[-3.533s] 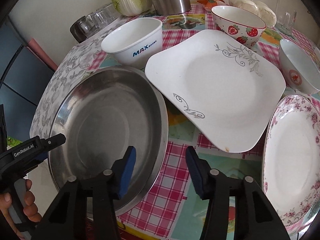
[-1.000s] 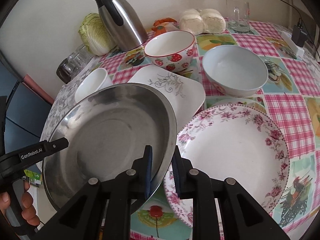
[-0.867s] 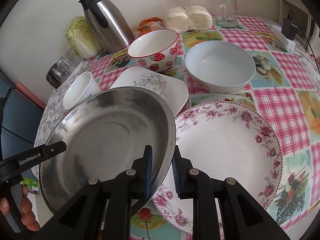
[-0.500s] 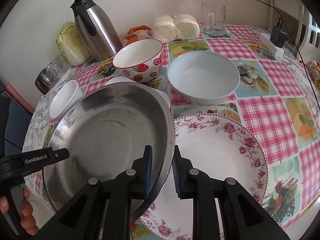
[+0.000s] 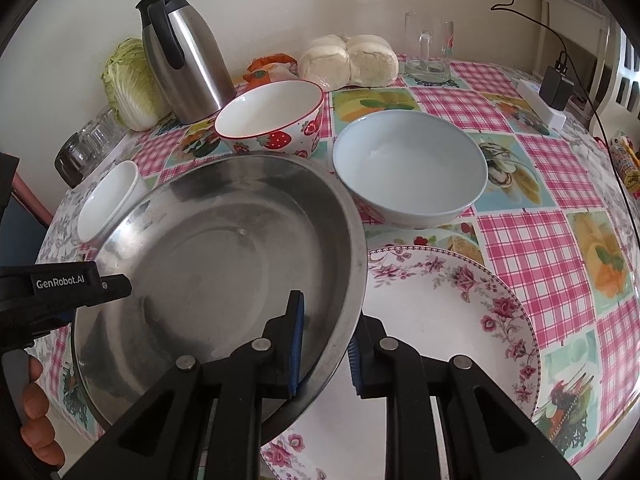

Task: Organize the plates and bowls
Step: 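Lift the steel basin with the left tool and carry it toward the white bowls, then lower the steel basin onto the table and open the left tool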

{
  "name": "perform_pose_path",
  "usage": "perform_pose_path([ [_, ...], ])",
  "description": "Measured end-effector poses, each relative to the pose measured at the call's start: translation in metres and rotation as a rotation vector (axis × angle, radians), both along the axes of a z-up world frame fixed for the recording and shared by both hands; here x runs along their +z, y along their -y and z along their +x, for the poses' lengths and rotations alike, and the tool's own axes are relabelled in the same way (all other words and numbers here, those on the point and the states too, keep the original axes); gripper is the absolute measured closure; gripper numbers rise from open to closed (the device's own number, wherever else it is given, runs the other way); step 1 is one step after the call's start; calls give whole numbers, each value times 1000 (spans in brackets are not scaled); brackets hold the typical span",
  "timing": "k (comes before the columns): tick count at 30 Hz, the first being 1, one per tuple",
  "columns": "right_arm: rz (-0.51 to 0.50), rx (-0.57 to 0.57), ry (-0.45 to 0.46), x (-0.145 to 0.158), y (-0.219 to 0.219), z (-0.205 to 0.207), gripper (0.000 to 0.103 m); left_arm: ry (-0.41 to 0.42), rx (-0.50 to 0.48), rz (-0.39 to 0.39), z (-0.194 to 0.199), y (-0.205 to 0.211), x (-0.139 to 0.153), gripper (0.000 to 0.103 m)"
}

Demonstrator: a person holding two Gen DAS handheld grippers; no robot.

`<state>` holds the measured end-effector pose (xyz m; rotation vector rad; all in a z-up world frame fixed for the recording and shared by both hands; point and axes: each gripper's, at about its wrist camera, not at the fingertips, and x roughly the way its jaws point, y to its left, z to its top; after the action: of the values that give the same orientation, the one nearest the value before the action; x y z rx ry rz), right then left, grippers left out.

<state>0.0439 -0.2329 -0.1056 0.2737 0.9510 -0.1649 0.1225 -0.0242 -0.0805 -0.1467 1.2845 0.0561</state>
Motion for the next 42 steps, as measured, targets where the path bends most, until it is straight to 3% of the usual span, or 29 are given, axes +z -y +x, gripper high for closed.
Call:
perform_pose_path([
  [5,-41,2,2,-3,-4,5,81,2,8,-34,7,-4,-1,56],
  [17,-74,4,21,-7,-6,16,80,7,-13,-24,24,1,-12,56],
  [24,-72,15,23,-7,-5,15,80,-12,5,-85,23,-6,-16,52],
  [25,-70,19,18,-7,-6,15,78,-16,7,-76,23,-6,-16,50],
  [29,-57,36,-2,-9,-8,15,53,-31,13,-43,19,-7,-16,42],
  [31,-61,47,-5,-9,-10,14,49,-28,0,-38,17,-5,-14,40],
  [35,-68,66,8,-7,-13,13,35,-18,-27,-17,13,0,-10,23],
  [42,-91,83,30,-3,-16,11,23,-5,-51,46,11,6,-10,2],
])
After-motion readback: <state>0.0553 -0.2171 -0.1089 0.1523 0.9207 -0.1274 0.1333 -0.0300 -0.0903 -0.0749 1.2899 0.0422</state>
